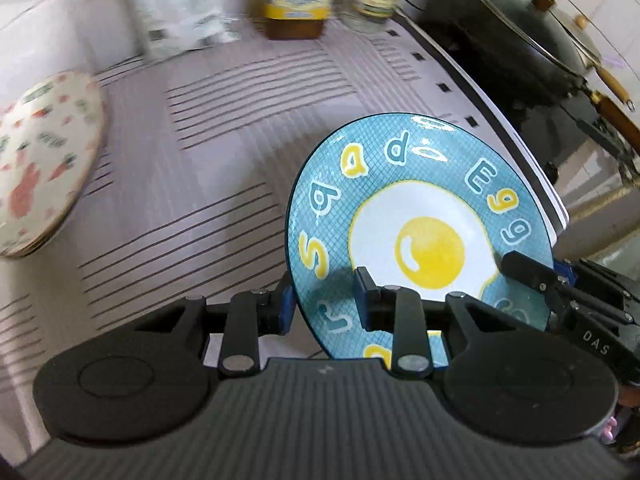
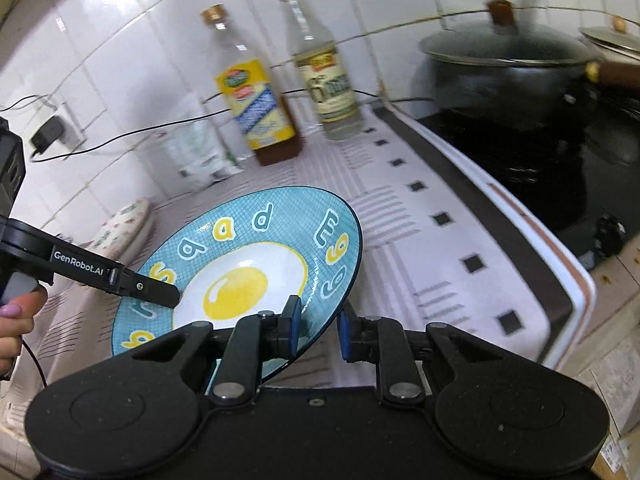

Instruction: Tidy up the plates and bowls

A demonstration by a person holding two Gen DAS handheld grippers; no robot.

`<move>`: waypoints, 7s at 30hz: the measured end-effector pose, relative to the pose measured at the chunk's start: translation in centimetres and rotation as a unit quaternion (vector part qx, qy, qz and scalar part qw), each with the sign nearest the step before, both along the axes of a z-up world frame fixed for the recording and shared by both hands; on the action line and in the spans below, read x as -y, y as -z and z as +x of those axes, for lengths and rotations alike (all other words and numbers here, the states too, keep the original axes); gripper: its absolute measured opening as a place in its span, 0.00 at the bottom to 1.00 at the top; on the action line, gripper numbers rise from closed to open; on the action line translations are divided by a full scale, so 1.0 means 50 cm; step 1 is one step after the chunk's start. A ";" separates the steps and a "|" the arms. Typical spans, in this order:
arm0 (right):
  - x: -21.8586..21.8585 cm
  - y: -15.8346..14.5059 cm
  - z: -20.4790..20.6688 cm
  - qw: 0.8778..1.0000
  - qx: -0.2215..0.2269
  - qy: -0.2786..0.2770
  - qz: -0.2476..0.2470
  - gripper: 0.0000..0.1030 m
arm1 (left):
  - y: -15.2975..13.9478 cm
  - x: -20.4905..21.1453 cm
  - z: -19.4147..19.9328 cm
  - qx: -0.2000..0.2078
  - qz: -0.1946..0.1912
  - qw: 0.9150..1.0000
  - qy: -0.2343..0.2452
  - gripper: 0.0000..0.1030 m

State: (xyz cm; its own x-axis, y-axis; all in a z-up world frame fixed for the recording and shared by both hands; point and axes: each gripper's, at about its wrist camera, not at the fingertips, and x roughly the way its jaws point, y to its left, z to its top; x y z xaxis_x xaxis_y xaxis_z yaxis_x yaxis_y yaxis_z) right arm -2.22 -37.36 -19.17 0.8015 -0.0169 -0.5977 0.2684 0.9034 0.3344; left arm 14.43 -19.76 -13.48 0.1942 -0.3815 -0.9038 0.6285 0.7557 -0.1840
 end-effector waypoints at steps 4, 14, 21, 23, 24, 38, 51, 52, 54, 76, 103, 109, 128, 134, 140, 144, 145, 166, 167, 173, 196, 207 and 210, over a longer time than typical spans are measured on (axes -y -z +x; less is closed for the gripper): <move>-0.036 -0.023 0.023 0.999 0.005 -0.035 0.001 0.23 | -0.037 -0.066 0.000 0.015 0.001 1.000 -0.026 0.27; -0.127 -0.087 0.103 0.990 0.039 -0.137 -0.020 0.23 | -0.110 -0.232 0.014 0.058 -0.021 0.993 -0.104 0.27; -0.184 -0.106 0.184 0.980 0.055 -0.188 0.023 0.23 | -0.130 -0.323 0.036 0.099 -0.010 0.984 -0.146 0.28; -0.208 -0.104 0.209 0.978 0.055 -0.203 0.013 0.23 | -0.121 -0.344 0.047 0.102 -0.006 0.982 -0.160 0.28; -0.220 -0.101 0.223 0.977 0.054 -0.208 0.011 0.23 | -0.116 -0.355 0.056 0.101 -0.006 0.981 -0.167 0.28; -0.292 -0.080 0.412 0.966 0.049 -0.254 0.001 0.23 | -0.031 -0.447 0.210 0.057 -0.038 0.963 -0.261 0.29; -0.314 -0.031 0.541 0.965 0.015 -0.261 0.001 0.23 | 0.038 -0.455 0.313 0.031 -0.021 0.949 -0.312 0.29; -0.317 -0.026 0.548 0.965 0.012 -0.262 0.001 0.23 | 0.042 -0.457 0.319 0.028 -0.019 0.948 -0.317 0.29; -0.325 -0.020 0.559 0.965 0.006 -0.261 0.000 0.23 | 0.048 -0.459 0.330 0.027 -0.017 0.946 -0.323 0.29; -0.381 -0.028 0.616 0.968 -0.061 -0.231 -0.076 0.23 | 0.094 -0.467 0.366 -0.016 -0.022 0.941 -0.338 0.29; -0.408 -0.030 0.609 0.967 -0.013 -0.196 -0.163 0.42 | 0.048 -0.427 0.327 0.010 0.049 0.957 -0.287 0.26; -0.409 -0.074 0.559 0.968 -0.012 -0.212 -0.137 0.46 | 0.012 -0.420 0.274 0.025 0.045 0.961 -0.272 0.27; -0.446 -0.206 0.388 0.972 -0.018 -0.205 -0.117 0.93 | -0.134 -0.477 0.073 0.060 0.021 0.965 -0.255 0.50; -0.478 -0.231 0.344 0.967 -0.023 -0.219 -0.130 0.94 | -0.152 -0.505 0.023 0.066 0.028 0.963 -0.259 0.63; -0.506 -0.243 0.293 0.961 -0.020 -0.237 -0.144 0.94 | -0.161 -0.540 -0.028 0.083 0.037 0.962 -0.258 0.73; -0.527 -0.247 0.262 0.955 -0.012 -0.260 -0.146 0.94 | -0.156 -0.572 -0.052 0.072 0.031 0.957 -0.278 0.78; -0.530 -0.247 0.254 0.953 -0.007 -0.268 -0.138 0.94 | -0.153 -0.581 -0.057 0.068 0.028 0.955 -0.287 0.78; -0.692 -0.142 0.173 0.902 0.044 -0.400 -0.158 0.94 | -0.053 -0.688 -0.105 0.058 0.078 0.949 -0.300 0.87; -0.700 -0.132 0.174 0.900 0.045 -0.405 -0.158 0.94 | -0.046 -0.696 -0.104 0.057 0.081 0.948 -0.303 0.87; -0.741 -0.070 0.185 0.888 0.050 -0.433 -0.149 0.94 | -0.006 -0.739 -0.088 0.050 0.089 0.942 -0.319 0.88; -0.844 0.113 0.284 0.854 0.051 -0.506 -0.105 0.94 | 0.135 -0.803 0.001 0.042 0.084 0.928 -0.361 0.81; -0.864 0.121 0.300 0.844 0.058 -0.524 -0.102 0.92 | 0.151 -0.814 0.007 0.026 0.065 0.924 -0.376 0.22; -0.861 0.113 0.302 0.847 0.053 -0.520 -0.094 0.92 | 0.145 -0.810 0.000 0.027 0.064 0.926 -0.371 0.21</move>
